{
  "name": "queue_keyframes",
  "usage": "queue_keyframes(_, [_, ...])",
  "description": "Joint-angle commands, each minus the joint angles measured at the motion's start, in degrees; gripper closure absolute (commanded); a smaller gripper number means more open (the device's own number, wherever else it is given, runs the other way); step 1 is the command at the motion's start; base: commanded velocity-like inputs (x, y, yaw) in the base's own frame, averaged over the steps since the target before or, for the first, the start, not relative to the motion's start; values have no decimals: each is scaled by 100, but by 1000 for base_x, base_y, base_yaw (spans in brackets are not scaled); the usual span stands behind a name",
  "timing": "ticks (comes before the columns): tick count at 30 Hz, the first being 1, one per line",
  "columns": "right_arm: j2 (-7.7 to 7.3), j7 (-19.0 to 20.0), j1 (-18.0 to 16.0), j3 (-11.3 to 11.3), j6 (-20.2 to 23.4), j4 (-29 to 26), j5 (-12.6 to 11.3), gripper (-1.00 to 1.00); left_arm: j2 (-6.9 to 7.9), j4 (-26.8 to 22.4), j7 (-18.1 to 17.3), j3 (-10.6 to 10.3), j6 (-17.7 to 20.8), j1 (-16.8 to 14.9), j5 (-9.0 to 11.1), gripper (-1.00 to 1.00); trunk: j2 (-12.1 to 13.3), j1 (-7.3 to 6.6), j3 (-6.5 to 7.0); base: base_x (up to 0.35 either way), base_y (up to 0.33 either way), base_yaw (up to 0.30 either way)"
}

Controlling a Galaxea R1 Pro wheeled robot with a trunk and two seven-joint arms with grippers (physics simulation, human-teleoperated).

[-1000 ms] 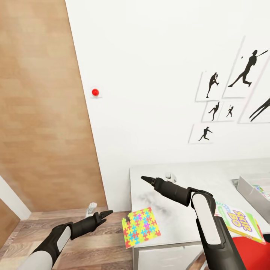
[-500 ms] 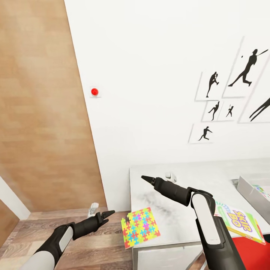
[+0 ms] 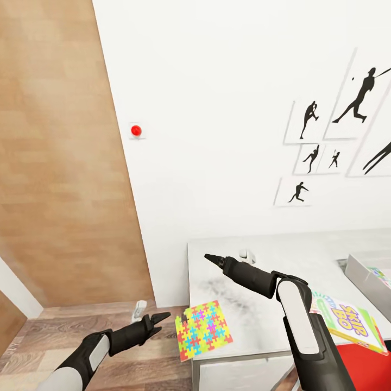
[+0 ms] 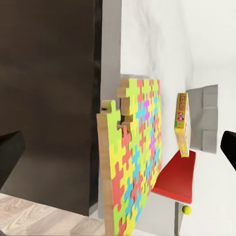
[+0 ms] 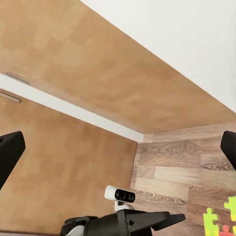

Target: Put all the toys in the child's room - the three board games (two on the bed and one on the table), the two jigsaw puzzles on the table, and the tennis ball on the table - inside the toy box on the table in the child's room.

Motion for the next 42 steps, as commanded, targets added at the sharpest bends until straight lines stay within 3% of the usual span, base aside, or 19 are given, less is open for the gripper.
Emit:
queue_keyframes(1, [8,50,-5,-7,27,-2,50,-100,-16,44,-10,10,37,-5,23,-100,-51,25,-29,0,0,0])
queue_keyframes(8, [-15,245,104,-40,40,-45,3,-100,-52,299,-6,9,1,-5,15,-100,-171,91,-82,0,0,0])
queue_keyframes(13, [-23,1301,213,-51,44,-59,-8,-100,-57,326,-4,9,-2,-5,8,-100,-171,91,-82,0,0,0])
queue_keyframes(15, [-34,2153,235,-53,40,-62,12,-100,-58,331,-4,9,-6,-5,6,-100,-171,91,-82,0,0,0])
queue_keyframes(19, [-44,2873,246,-52,-21,-58,56,-100,-59,336,-7,9,-29,-5,6,-100,-332,178,-154,0,0,0])
queue_keyframes(29, [-51,3114,249,-46,-331,-47,80,-100,-45,338,-28,13,-39,-5,14,-100,-733,398,-334,0,0,0])
queue_keyframes(42, [-192,3119,249,-46,-359,-29,75,-100,-68,339,-21,9,-46,-5,6,-100,-733,398,-334,0,0,0])
